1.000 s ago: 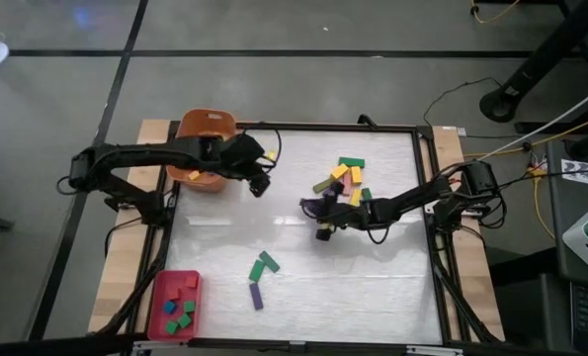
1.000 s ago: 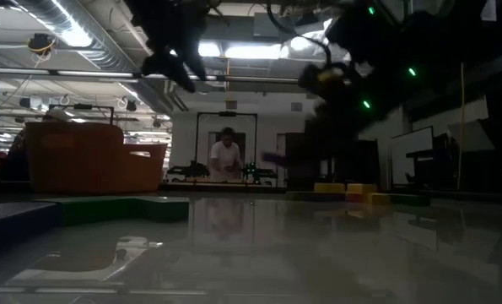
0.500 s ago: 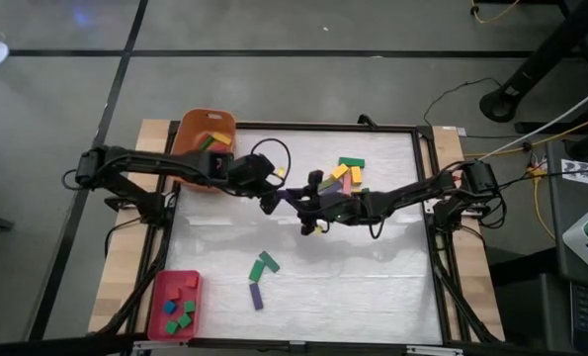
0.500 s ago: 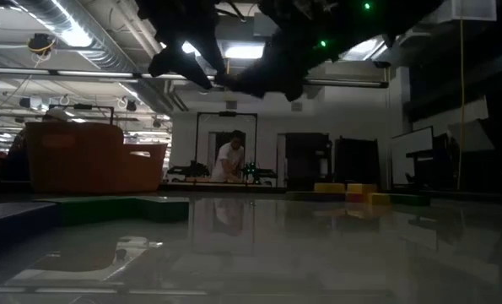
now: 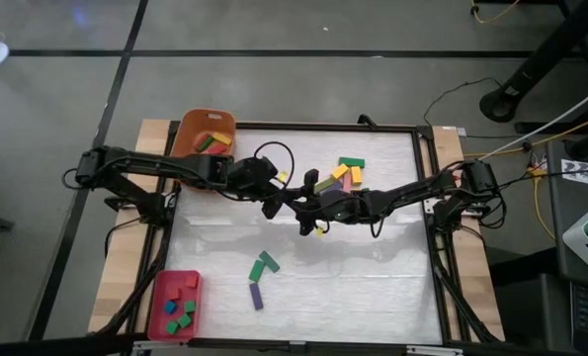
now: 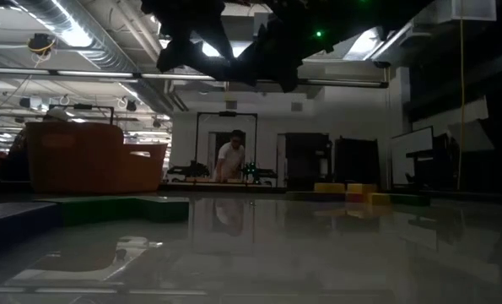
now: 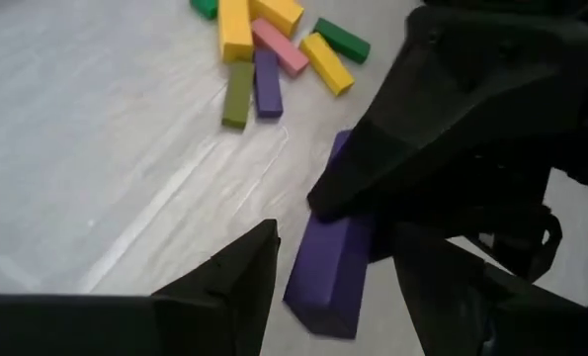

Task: Sort blocks by size
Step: Put the big purple block into the orange bin, then put the big yellow block into the orange bin

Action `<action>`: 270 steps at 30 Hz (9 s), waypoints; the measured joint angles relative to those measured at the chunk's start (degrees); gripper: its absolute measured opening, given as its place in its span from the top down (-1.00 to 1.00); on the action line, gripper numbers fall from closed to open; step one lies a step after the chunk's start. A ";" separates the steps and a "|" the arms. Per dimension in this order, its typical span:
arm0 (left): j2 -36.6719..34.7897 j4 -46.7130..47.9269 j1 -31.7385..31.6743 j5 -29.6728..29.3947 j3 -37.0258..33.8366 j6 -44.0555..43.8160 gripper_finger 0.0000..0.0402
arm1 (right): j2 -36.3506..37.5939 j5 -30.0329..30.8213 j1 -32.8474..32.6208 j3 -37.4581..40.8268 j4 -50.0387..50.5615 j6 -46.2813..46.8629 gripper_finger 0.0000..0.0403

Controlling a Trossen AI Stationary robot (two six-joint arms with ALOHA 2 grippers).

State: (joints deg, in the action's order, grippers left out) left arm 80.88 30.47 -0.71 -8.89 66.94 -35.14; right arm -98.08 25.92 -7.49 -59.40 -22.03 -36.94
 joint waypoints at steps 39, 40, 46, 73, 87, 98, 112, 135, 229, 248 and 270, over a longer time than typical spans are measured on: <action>-0.02 19.83 -10.57 -14.31 -0.02 8.27 0.79 | 5.72 -0.08 0.00 -0.09 23.60 3.21 -0.01; -0.02 20.65 -11.65 -16.09 -0.02 8.72 0.79 | 6.20 -0.08 0.00 -0.09 26.91 4.85 0.00; -0.02 26.68 -18.10 -25.91 -0.02 11.41 0.78 | 6.97 -0.16 0.00 -0.09 44.49 19.87 0.06; -0.03 33.43 -29.02 -30.27 -0.02 11.20 0.24 | 6.75 -9.10 0.01 0.24 73.19 -9.00 0.11; -0.04 33.43 -29.02 -30.18 -0.02 9.60 0.23 | 6.71 -14.26 7.02 0.24 73.16 -21.31 0.11; -0.04 33.41 -29.02 -30.18 -0.02 9.58 0.23 | 6.27 -15.16 7.16 0.22 72.97 -35.01 0.11; -0.09 33.37 -28.39 -30.07 -0.02 9.58 0.23 | 5.46 -12.62 7.98 7.10 64.91 -35.84 0.11; -0.09 32.95 -27.35 -27.10 -0.02 8.19 0.23 | 1.90 -14.48 13.46 8.22 62.21 -32.53 0.38; 11.23 -13.01 -6.53 -15.88 0.00 -3.88 0.37 | 1.73 -7.84 13.51 -0.69 13.83 -1.85 0.44; 11.36 -12.71 -6.60 -15.58 0.02 -1.52 0.80 | 1.73 -8.29 13.51 -0.61 13.26 -2.31 0.44; 3.85 -3.23 -12.55 -16.32 -0.09 5.45 0.81 | 4.77 -5.41 13.40 -0.98 22.95 -4.27 -0.14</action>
State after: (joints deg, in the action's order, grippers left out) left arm 84.74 27.24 -13.27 -25.21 66.85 -29.69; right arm -93.31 20.52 5.91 -60.38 0.92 -41.20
